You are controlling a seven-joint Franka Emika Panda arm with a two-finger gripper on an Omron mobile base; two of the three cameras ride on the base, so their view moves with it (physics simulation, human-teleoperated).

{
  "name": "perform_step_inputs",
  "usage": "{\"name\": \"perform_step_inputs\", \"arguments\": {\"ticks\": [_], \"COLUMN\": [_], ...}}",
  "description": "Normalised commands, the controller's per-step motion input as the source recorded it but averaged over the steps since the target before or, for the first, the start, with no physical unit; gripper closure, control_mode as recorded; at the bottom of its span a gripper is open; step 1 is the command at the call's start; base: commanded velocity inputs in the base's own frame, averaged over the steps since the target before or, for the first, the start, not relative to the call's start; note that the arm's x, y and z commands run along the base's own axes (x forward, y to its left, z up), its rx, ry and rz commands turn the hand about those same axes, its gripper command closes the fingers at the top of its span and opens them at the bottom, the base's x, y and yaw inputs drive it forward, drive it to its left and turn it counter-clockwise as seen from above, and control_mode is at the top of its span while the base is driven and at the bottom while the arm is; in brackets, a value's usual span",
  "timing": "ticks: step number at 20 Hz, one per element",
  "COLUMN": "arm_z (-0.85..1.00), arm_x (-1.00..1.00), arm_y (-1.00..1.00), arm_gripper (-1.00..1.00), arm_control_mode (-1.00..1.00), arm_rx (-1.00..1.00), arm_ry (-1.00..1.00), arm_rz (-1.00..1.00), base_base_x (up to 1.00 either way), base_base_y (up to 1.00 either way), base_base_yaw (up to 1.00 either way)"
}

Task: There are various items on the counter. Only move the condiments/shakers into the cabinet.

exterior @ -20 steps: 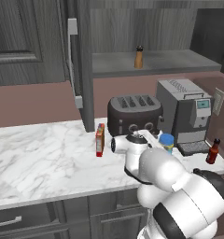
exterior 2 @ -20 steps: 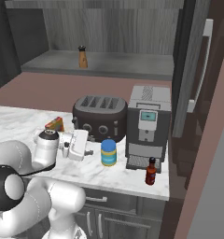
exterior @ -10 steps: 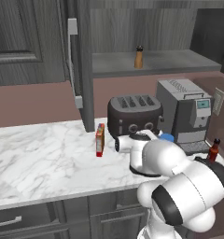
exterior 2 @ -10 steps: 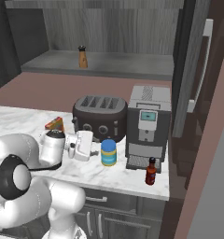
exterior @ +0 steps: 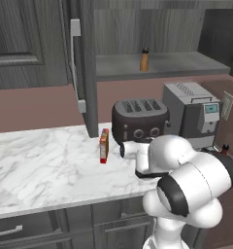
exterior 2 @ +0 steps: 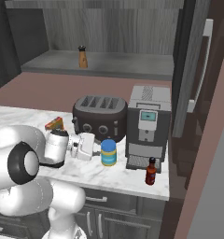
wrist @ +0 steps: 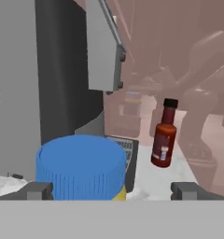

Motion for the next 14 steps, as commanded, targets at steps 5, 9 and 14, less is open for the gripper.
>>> {"name": "perform_step_inputs", "arguments": {"ticks": [5,9,14], "arm_z": [-0.11,-0.01,-0.01], "arm_x": [0.27,0.19,0.03], "arm_y": [0.00,0.00,-0.07], "arm_gripper": [-1.00,-1.00,-1.00], "arm_control_mode": [-1.00,-1.00,-1.00], "arm_rx": [0.00,0.00,0.00], "arm_ry": [0.10,0.04,0.00], "arm_rz": [0.00,0.00,0.00], "base_base_x": [0.00,0.00,0.00], "base_base_y": [0.00,0.00,0.00], "base_base_yaw": [0.00,0.00,0.00]}}
